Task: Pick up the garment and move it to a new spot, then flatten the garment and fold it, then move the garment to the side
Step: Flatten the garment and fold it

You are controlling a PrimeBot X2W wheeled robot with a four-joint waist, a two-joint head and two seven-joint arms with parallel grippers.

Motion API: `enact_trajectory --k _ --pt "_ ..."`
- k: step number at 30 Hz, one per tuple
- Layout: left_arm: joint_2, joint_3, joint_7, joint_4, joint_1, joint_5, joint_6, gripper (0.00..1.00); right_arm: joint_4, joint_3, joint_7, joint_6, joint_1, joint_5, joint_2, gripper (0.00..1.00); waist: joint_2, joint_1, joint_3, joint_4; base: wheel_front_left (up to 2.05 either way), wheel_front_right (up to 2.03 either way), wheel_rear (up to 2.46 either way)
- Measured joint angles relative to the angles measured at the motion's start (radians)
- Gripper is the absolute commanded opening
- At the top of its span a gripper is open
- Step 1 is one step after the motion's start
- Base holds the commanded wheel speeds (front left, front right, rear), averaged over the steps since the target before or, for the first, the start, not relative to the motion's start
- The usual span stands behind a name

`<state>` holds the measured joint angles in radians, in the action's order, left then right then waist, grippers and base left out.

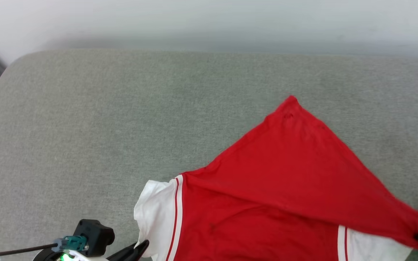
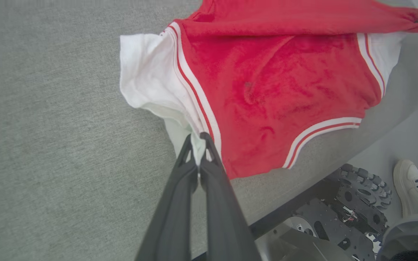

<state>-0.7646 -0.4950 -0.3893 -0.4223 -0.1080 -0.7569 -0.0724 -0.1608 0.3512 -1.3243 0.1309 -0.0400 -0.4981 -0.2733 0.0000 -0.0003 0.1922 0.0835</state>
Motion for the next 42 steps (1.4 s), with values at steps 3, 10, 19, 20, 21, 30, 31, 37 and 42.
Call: enact_trajectory --k 3,10,19,20,21,30,31,37,42 --pt "-0.008 0.007 0.004 -0.010 -0.013 -0.003 -0.008 0.00 -0.021 0.012 0.016 0.000 0.074 -0.010 0.017 0.00 0.0000 0.0000 -0.018 -0.012 0.00 0.00 0.00" --pt "-0.014 0.012 0.010 -0.033 -0.027 0.000 -0.018 0.00 0.001 -0.004 0.057 0.000 0.154 -0.018 0.053 0.00 0.0000 0.0001 -0.032 -0.015 0.00 0.00 0.00" --pt "-0.027 0.014 0.008 -0.063 -0.019 0.018 -0.022 0.00 -0.049 -0.023 0.094 0.000 0.093 -0.115 0.017 1.00 0.0000 0.0001 -0.014 0.010 0.00 0.00 0.00" --pt "-0.028 0.015 0.008 -0.071 -0.014 0.021 -0.023 0.00 -0.066 -0.025 0.089 0.000 0.075 -0.127 0.008 1.00 0.0000 0.0001 -0.010 0.014 0.00 0.00 0.00" --pt "-0.026 0.017 0.010 -0.080 -0.008 0.021 -0.024 0.00 -0.081 -0.029 0.082 0.000 0.053 -0.136 -0.002 1.00 0.0000 0.0001 -0.005 0.017 0.00 0.00 0.00" --pt "-0.013 -0.005 -0.004 -0.130 0.063 0.054 -0.003 0.00 -0.132 -0.172 0.010 0.000 -0.204 -0.100 -0.053 1.00 0.0000 0.0003 0.067 0.072 0.00 0.00 0.00" --pt "-0.010 -0.009 -0.005 -0.132 0.072 0.060 0.000 0.00 -0.122 -0.186 0.002 0.000 -0.236 -0.082 -0.058 1.00 0.0001 0.0003 0.077 0.080 0.00 0.00 0.00" --pt "0.032 -0.043 0.001 -0.132 0.128 0.078 0.029 0.00 -0.007 -0.260 -0.031 0.000 -0.403 0.011 -0.088 1.00 0.0000 0.0004 0.146 0.142 0.00 0.00 0.00" --pt "0.069 -0.069 0.016 -0.113 0.162 0.094 0.048 0.00 0.092 -0.300 -0.044 0.000 -0.496 0.073 -0.102 1.00 0.0000 0.0004 0.199 0.198 0.00 0.00 0.00"
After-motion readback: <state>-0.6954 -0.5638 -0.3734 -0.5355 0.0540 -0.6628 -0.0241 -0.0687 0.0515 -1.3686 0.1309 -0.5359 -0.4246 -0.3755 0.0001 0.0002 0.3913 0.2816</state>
